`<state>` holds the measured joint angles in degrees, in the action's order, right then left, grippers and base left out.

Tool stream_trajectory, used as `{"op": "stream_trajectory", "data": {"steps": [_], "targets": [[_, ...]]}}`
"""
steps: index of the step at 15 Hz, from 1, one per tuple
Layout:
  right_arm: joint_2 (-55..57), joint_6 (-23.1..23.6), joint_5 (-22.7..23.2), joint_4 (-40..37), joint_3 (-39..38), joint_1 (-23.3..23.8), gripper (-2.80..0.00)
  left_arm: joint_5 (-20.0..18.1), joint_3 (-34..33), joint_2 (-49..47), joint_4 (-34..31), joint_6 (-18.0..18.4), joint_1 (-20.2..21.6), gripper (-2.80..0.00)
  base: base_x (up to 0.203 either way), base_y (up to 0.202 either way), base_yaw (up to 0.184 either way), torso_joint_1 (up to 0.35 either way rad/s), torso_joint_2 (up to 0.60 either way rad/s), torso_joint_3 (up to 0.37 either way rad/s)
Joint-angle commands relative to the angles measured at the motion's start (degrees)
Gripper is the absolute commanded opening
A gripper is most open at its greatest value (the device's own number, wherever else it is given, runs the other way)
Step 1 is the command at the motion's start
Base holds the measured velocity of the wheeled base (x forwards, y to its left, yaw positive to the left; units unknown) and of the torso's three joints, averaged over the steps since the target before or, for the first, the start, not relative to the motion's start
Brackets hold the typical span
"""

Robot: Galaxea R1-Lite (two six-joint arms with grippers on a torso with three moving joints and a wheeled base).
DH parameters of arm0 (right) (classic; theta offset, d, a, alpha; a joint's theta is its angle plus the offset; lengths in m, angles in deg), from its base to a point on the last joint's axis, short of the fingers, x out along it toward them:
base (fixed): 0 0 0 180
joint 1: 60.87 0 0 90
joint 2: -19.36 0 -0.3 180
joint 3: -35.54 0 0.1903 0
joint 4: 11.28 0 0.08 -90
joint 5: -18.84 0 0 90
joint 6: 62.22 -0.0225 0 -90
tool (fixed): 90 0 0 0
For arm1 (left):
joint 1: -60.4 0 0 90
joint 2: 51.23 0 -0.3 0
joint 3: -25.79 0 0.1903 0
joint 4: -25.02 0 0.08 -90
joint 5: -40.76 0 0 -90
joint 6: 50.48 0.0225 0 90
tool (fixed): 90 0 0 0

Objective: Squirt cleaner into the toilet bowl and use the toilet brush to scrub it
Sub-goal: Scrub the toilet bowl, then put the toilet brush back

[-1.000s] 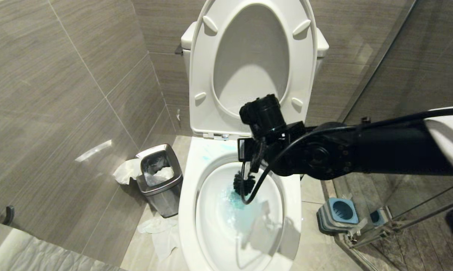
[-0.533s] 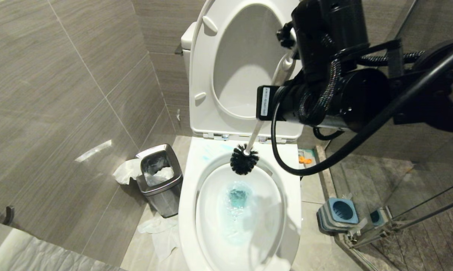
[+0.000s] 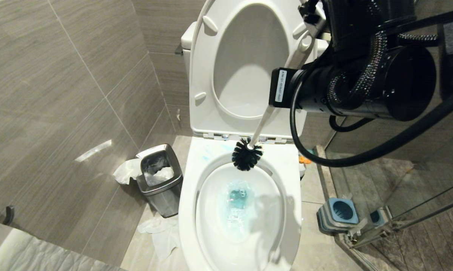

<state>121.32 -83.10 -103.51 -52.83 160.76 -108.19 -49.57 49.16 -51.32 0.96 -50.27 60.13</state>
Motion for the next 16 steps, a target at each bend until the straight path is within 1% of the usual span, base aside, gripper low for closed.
{"op": "stream_trajectory", "data": {"steps": [1,7,10,12,13,14,16], "targets": [[-1.5,-0.1,-0.2,-0.2,-1.0,0.0,-2.80,0.0,-0.1,0.0,0.0,0.0,0.0,-2.80,0.000,0.000,0.000,0.000,0.00,0.000],[-2.8,1.6,-0.4,-0.3,-3.2,-0.9,-2.80,0.0,-0.1,0.0,0.0,0.0,0.0,-2.80,0.000,0.000,0.000,0.000,0.00,0.000],[-6.5,3.4,-0.1,-0.2,-8.3,-0.8,-2.80,0.0,-0.1,0.0,0.0,0.0,0.0,-2.80,0.000,0.000,0.000,0.000,0.00,0.000],[-7.7,4.0,-0.4,-0.2,-9.6,-0.4,-2.80,0.0,-0.1,0.0,0.0,0.1,0.0,-2.80,0.000,0.000,0.000,0.000,0.00,0.000],[-8.0,5.2,-0.4,-0.3,-9.7,0.4,-2.80,0.0,-0.1,0.0,0.0,0.0,0.0,-2.80,0.000,0.000,0.000,0.000,0.00,0.000],[-8.3,7.7,-0.5,-1.0,-10.0,1.8,-2.80,0.0,-0.1,0.0,0.0,0.0,0.0,-2.80,0.000,0.000,0.000,0.000,0.00,0.000],[-8.9,11.1,-0.4,-2.5,-9.8,5.5,-2.80,0.0,-0.1,0.0,0.0,0.1,0.0,-2.80,0.000,0.000,0.000,0.000,0.00,0.000]]}}
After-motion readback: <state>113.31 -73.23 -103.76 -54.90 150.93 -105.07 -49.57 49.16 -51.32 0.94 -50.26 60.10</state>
